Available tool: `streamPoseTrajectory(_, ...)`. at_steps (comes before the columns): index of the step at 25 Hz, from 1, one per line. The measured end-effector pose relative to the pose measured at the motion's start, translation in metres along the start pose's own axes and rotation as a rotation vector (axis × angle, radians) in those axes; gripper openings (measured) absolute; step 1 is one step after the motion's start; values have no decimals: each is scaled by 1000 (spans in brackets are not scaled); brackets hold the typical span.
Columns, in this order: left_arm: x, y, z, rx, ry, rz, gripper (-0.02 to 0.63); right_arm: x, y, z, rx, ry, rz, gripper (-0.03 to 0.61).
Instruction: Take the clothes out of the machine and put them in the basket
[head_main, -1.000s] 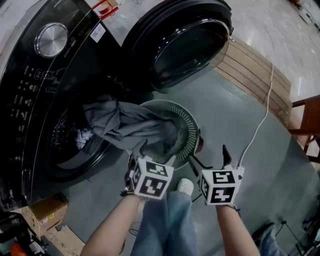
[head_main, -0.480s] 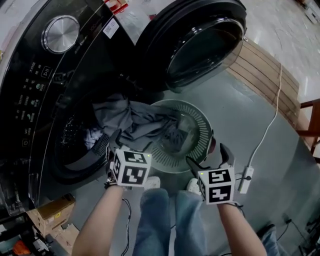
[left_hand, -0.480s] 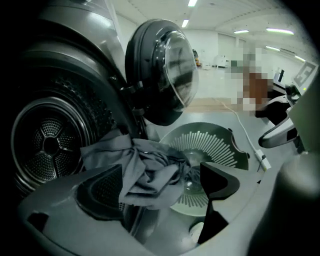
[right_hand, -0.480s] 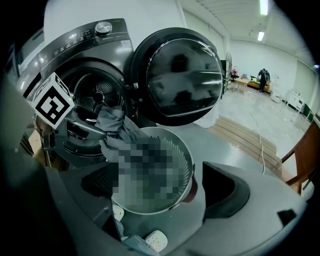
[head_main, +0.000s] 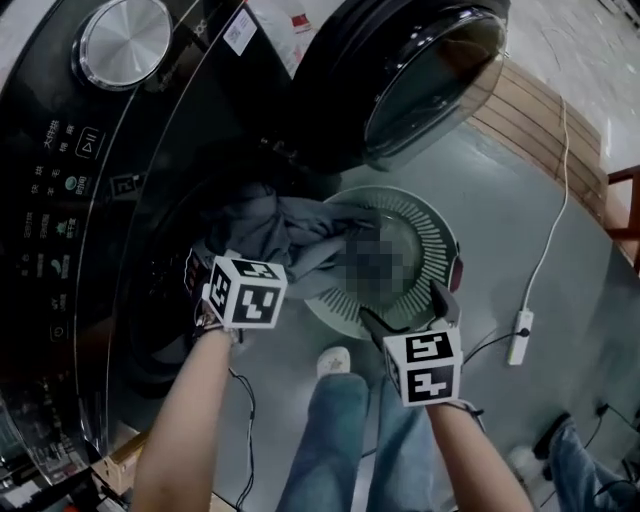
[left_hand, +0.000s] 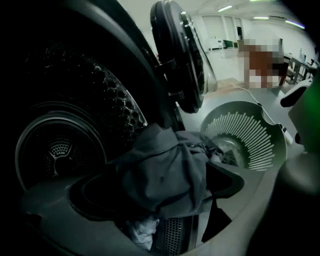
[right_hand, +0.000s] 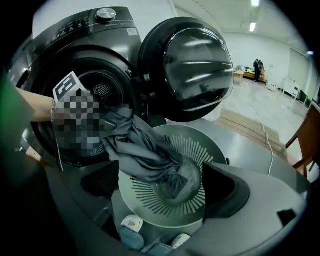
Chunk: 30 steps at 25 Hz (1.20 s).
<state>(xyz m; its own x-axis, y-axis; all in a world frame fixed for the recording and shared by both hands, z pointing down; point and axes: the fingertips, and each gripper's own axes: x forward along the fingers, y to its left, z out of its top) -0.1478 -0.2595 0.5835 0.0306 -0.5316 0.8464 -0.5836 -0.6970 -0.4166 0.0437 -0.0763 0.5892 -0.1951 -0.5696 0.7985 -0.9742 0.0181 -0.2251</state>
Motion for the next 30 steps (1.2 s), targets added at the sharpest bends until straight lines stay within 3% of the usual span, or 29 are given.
streamPoseTrajectory(5, 34, 30, -19, -131, 48, -6, 532, 16, 13, 2, 17, 0, -21, 518)
streamPoseTrajectory(11, 73, 29, -33, -96, 79, -43, 532, 37, 19, 4, 63, -16, -40, 512)
streamPoseTrajectory(16, 93, 14, -29, -66, 60, -166, 525, 49, 29, -1, 98, -20, -30, 502)
streamPoseTrajectory(19, 94, 3, -27, -66, 50, -266, 426, 51, 32, -5, 111, -21, -36, 491)
streamPoseTrajectory(21, 92, -2, -27, -60, 50, -286, 373, 51, 33, -7, 113, -17, -41, 472)
streamPoseTrajectory(25, 82, 0, -26, -29, 54, -239, 276, 45, 34, -12, 106, -9, -46, 426)
streamPoseTrajectory(28, 66, 5, -23, -43, 31, -197, 123, 38, 32, -13, 85, -4, -53, 416)
streamPoseTrajectory(30, 55, 1, -22, -56, 24, -209, 114, 34, 31, -10, 80, -8, -55, 414)
